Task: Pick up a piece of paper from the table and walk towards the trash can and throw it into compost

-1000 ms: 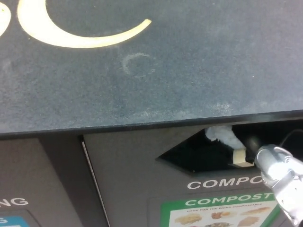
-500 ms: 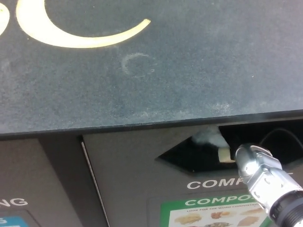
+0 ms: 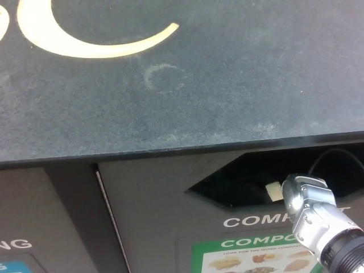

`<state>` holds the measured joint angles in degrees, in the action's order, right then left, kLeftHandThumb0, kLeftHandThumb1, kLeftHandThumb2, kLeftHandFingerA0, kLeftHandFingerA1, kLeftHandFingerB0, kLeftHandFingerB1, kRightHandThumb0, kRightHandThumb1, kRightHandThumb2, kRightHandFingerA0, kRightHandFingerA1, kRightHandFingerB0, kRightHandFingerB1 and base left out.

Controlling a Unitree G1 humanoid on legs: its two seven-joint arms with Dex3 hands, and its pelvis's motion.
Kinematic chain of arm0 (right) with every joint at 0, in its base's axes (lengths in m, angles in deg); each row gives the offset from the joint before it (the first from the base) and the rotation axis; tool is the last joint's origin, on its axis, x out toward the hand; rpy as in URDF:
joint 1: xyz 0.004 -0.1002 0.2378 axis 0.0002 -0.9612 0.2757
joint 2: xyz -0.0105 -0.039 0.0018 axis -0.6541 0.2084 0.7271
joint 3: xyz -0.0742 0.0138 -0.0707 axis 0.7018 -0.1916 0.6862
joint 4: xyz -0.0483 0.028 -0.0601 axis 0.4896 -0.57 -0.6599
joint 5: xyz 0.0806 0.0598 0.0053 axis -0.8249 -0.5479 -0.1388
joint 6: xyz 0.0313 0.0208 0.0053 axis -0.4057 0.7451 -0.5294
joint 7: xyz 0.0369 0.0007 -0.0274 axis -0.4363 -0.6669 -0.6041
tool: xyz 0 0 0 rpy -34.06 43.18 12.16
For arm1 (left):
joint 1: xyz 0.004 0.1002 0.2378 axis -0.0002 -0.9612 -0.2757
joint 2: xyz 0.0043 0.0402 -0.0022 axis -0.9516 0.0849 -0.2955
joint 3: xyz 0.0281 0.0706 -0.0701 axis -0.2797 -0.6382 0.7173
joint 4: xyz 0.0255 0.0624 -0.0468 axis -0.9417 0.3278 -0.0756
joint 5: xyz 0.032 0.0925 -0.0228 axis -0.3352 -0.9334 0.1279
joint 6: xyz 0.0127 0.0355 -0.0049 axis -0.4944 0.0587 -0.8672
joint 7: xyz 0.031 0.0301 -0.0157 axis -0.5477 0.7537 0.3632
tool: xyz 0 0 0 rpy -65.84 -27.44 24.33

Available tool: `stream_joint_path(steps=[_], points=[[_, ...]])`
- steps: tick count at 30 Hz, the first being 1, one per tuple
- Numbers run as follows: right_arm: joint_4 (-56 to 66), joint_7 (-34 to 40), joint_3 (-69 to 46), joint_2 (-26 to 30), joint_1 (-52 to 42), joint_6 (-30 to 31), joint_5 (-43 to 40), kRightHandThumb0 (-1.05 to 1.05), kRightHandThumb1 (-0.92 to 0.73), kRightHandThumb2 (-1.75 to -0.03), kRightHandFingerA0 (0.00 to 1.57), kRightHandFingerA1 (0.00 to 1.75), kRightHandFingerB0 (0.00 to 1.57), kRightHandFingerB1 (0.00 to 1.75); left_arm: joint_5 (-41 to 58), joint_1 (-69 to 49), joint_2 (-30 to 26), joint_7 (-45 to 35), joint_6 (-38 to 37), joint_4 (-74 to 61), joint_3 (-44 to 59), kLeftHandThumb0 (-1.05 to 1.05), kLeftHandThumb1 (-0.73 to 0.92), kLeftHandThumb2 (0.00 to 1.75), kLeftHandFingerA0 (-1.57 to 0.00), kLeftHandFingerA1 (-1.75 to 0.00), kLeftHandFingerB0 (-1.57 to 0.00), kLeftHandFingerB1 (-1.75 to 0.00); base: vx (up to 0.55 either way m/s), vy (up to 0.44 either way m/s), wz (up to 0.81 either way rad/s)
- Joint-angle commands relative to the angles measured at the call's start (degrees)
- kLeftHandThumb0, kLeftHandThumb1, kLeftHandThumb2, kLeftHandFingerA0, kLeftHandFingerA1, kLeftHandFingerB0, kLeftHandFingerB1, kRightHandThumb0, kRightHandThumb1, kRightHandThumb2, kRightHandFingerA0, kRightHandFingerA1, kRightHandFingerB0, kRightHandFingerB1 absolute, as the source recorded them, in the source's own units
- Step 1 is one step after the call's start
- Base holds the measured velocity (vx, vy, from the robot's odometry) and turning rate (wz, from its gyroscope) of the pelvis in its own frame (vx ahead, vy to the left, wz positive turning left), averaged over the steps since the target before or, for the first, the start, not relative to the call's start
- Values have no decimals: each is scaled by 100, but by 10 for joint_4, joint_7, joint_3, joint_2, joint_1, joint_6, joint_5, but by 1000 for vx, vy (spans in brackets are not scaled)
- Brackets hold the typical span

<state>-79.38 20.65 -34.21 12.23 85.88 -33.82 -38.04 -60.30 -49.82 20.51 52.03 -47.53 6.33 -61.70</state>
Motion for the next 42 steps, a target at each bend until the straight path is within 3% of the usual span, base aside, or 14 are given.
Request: stream_joint_path(steps=[1, 7, 8, 10, 18, 21, 31, 33, 34, 37, 39, 40, 41, 42], points=[[27, -45, 0, 11, -7, 46, 14, -105, -92, -71, 0, 0, 0, 0, -6, -3, -7, 5, -12, 8, -5, -7, 65, 71, -90, -93, -82, -74, 0, 0, 0], [68, -68, -14, 18, -28, 51, 2, -104, -92, -70, 0, 0, 0, 0, 9, -13, -4, -4, -8, -6, 5, -6, 64, 78, -89, -95, -84, -76, 0, 0, 0], [79, -79, -22, 22, -33, 46, -7, -99, -81, -96, 0, 0, 0, 0, 7, -15, -4, -2, -6, -9, 4, -9, 66, 71, -89, -93, -82, -73, 0, 0, 0], [108, -110, -39, 33, -46, 34, -28, -95, -92, -80, 0, 0, 0, 0, 3, -15, -5, 1, -4, -10, 3, -5, 64, 79, -89, -94, -84, -77, 0, 0, 0], [269, -209, -63, 107, -130, 19, -57, -94, -92, -90, 0, 0, 0, 0, 8, -17, 4, -4, -8, -15, 5, -9, 65, 71, -89, -96, -84, -76, 0, 0, 0], [537, -270, -50, 251, -284, -70, -37, -102, -92, -99, 0, 0, 0, 0, 11, -15, 5, -4, -4, -9, 9, -11, 68, 69, -91, -96, -84, -78, 0, 0, 0], [742, -244, -124, 404, -480, -161, -10, -92, -92, -93, 0, 0, 0, 0, 4, -15, -3, -3, -12, -7, 5, -6, 63, 79, -91, -92, -83, -76, 0, 0, 0], [763, -233, -141, 424, -508, -164, 5, -94, -92, -82, 0, 0, 0, 0, 7, -20, -1, -3, -14, -9, 8, -6, 65, 80, -93, -96, -86, -82, 0, 0, 0], [777, -228, -151, 435, -523, -168, 16, -102, -88, -123, 0, 22, 0, 4, 1, -23, -2, 1, -18, -8, 4, -11, 66, 70, -90, -90, -83, -74, 0, 0, 0], [805, -221, -167, 453, -549, -173, 31, -94, -83, -101, 0, 0, 0, 2, -8, -26, -4, 8, -31, 6, -1, -10, 68, 70, -91, -88, -84, -75, 0, 0, 0], [832, -211, -185, 468, -579, -178, 51, -102, -82, -107, 0, 0, 0, 0, 2, -25, -1, -1, -29, 16, 5, -8, 66, 76, -91, -95, -84, -77, 0, 0, 0], [846, -202, -197, 476, -597, -182, 63, -95, -85, -126, 0, 24, 0, 9, 8, -25, 0, -5, -26, 16, 8, -9, 67, 77, -91, -98, -84, -79, 0, 0, 0], [852, -196, -204, 479, -608, -186, 68, -95, -85, -126, 0, 24, 0, 9, 9, -26, 1, -6, -24, 14, 9, -9, 67, 77, -91, -98, -84, -79, 0, 0, 0], [861, -197, -211, 482, -618, -184, 72, -94, -92, -84, 0, 0, 0, 4, 5, -23, -1, -5, -26, 19, 6, -10, 66, 76, -93, -99, -85, -79, 0, 0, 0]])
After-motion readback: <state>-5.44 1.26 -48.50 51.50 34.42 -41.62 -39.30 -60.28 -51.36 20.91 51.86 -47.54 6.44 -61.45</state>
